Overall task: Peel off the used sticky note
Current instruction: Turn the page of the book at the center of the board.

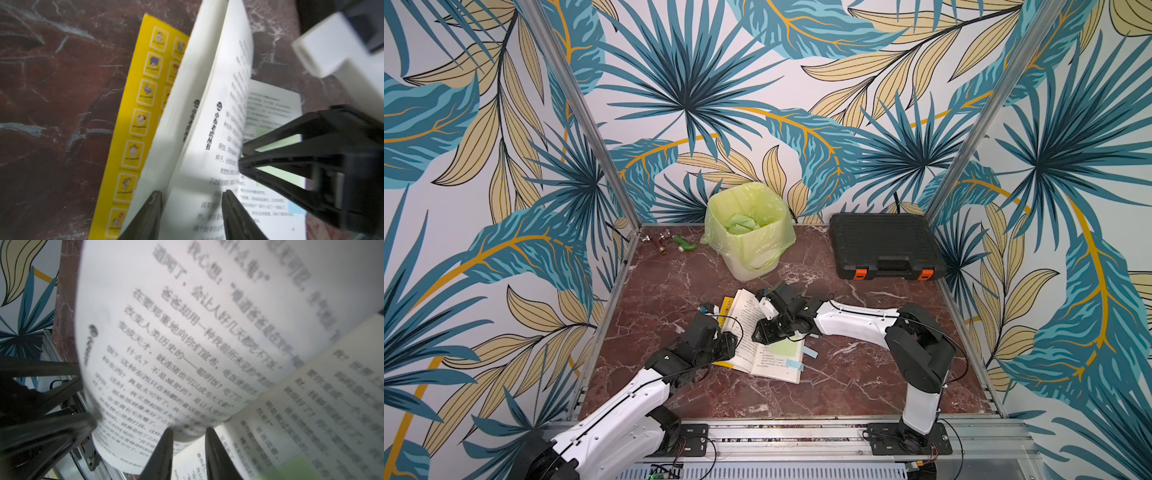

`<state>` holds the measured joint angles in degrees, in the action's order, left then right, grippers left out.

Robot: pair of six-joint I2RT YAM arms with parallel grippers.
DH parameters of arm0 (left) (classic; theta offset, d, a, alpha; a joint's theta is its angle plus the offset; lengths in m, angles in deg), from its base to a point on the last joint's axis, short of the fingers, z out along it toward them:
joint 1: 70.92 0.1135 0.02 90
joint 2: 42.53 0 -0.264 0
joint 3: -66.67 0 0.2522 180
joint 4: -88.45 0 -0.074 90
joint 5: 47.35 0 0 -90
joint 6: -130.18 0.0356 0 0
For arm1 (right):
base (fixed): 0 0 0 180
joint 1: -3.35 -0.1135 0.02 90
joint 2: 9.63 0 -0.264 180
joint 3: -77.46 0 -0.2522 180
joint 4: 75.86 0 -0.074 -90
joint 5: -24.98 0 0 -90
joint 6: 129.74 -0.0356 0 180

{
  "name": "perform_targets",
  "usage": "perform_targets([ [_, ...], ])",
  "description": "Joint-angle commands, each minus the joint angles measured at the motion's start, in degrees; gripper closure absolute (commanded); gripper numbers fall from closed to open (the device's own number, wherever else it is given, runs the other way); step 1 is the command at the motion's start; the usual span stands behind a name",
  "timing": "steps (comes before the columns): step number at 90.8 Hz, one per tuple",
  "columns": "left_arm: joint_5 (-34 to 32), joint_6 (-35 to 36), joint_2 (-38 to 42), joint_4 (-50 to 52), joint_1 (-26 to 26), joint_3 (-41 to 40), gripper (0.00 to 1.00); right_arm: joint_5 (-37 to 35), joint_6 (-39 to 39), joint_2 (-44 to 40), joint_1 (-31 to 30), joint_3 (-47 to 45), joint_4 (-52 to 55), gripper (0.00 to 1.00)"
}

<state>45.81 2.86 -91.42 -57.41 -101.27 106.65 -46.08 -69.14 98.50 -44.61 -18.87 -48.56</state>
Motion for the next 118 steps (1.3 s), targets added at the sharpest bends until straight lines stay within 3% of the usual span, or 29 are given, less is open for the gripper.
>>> perform_targets([
  [1,6.7,1.0,0.5,-2.6,-0.8,2.1,0.49,-1.7,-0.5,2.2,-0.1,0.3,-0.1,0.74],
  [25,9.8,4.0,-8.5,-7.4,-6.2,4.3,0.54,-1.8,-1.4,2.8,-0.1,-0.3,-0.5,0.81],
  [52,1.5,8.9,-1.5,6.6,-10.0,12.9,0.51,-1.2,-1.6,3.4,-0.1,-0.8,-2.5,0.81],
  [68,2.1,9.4,0.7,6.9,-12.6,16.3,0.5,-1.1,-1.7,3.4,-0.1,-1.0,-2.9,0.72],
  [77,3.6,10.7,-0.1,4.8,-15.1,17.3,0.5,-0.7,-1.8,3.7,-0.1,-1.0,-3.2,0.61],
  [87,3.4,11.3,-2.5,3.9,-15.8,15.7,0.53,-0.4,-2.1,4.0,-0.1,-1.1,-3.6,0.56],
  [103,1.0,11.1,-8.0,3.3,-15.9,11.2,0.69,-0.3,-2.9,4.3,-0.1,-2.0,-4.3,0.55],
  [118,1.3,9.7,-9.0,-0.8,-15.8,6.8,0.71,-0.7,-3.3,4.0,-0.1,-2.6,-4.6,0.55],
])
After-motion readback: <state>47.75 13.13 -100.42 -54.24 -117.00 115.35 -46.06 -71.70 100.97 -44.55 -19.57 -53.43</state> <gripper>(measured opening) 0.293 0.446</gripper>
